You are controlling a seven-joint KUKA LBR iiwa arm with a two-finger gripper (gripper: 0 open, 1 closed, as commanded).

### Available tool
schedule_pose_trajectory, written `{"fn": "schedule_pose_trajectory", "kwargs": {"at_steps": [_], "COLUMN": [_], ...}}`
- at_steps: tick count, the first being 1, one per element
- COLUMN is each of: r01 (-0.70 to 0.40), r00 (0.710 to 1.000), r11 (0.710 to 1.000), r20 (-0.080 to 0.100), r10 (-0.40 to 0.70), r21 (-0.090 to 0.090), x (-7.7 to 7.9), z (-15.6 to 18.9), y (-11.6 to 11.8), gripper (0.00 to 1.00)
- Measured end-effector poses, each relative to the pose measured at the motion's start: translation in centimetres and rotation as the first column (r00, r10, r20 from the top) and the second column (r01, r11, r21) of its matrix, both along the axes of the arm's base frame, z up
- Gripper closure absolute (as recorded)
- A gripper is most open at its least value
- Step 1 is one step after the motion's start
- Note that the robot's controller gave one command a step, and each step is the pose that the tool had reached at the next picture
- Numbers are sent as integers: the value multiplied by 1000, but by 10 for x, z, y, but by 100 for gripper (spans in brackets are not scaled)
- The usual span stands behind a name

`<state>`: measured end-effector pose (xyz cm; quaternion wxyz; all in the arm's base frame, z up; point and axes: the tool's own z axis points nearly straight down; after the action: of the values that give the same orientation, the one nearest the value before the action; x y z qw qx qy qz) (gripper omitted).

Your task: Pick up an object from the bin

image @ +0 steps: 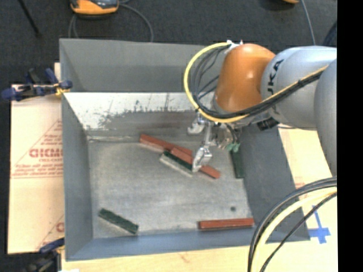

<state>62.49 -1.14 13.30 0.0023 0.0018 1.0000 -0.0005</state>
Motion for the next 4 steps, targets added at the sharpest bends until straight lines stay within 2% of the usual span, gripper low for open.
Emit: {"fn": "schedule_pose_trajectory", "kwargs": {"at_steps": [1, 2, 3, 4], "r01": [0, 312, 371, 409], "r00": [1000, 950, 929, 912], "r11": [1000, 950, 929, 912], "r20": [0, 3, 2, 7], "r10": [0, -312, -371, -409], "r21": [0, 4, 2, 2], "x": [0, -1, -1, -6], "z": [0, -46, -46, -54], "y": [0, 16, 17, 30], "gripper": [0, 0, 0, 0]}}
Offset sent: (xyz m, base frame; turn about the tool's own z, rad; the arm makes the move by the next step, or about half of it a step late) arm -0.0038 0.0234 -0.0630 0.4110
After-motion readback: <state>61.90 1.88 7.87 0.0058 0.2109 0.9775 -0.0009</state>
